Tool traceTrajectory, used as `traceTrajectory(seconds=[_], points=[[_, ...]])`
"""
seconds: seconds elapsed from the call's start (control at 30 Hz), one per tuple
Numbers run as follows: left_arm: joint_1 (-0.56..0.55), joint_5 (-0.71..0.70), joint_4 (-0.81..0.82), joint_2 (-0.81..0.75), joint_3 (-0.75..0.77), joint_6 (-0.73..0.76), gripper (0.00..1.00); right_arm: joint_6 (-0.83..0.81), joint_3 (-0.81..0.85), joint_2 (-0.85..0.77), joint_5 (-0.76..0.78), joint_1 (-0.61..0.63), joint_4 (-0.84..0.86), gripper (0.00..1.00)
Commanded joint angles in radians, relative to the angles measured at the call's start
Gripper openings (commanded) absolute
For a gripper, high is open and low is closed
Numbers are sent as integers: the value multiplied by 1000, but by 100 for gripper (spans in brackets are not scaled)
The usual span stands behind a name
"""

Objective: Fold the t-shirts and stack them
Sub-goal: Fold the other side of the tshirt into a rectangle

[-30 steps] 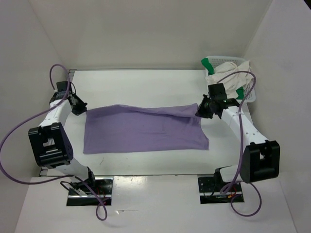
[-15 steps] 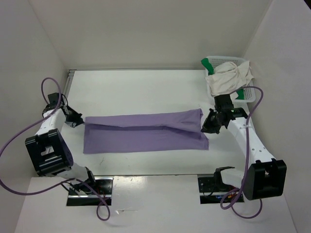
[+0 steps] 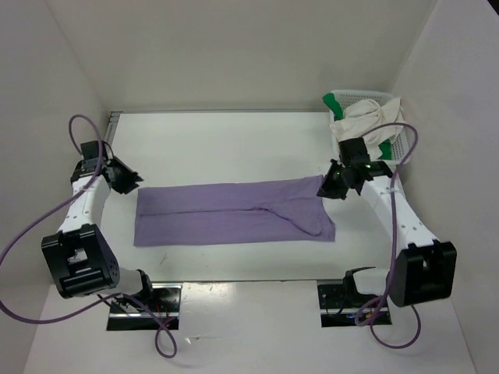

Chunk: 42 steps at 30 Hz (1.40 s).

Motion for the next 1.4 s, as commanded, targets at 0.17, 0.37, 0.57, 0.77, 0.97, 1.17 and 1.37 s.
traceTrajectory(seconds=[0.17,0.37,0.57,0.77,0.97,1.17,1.37], points=[[-202,77,127,65,-94,-22,35,67,106,364,109,239,365,16],[-238,86,147,142,-124,-22,35,47,174,502,196,296,400,35],[-238,86,167,176,-142,-13,35,37,185,574,266,328,371,38],[-238,86,167,176,-142,-13,35,26,205,599,287,357,314,38],[-238,96,186,185,-142,-13,35,44,194,578,277,389,296,29],[-238,105,195,185,-151,-22,34,44,185,548,257,389,250,9],[-238,114,206,185,-151,-31,34,44,140,458,160,389,193,0]])
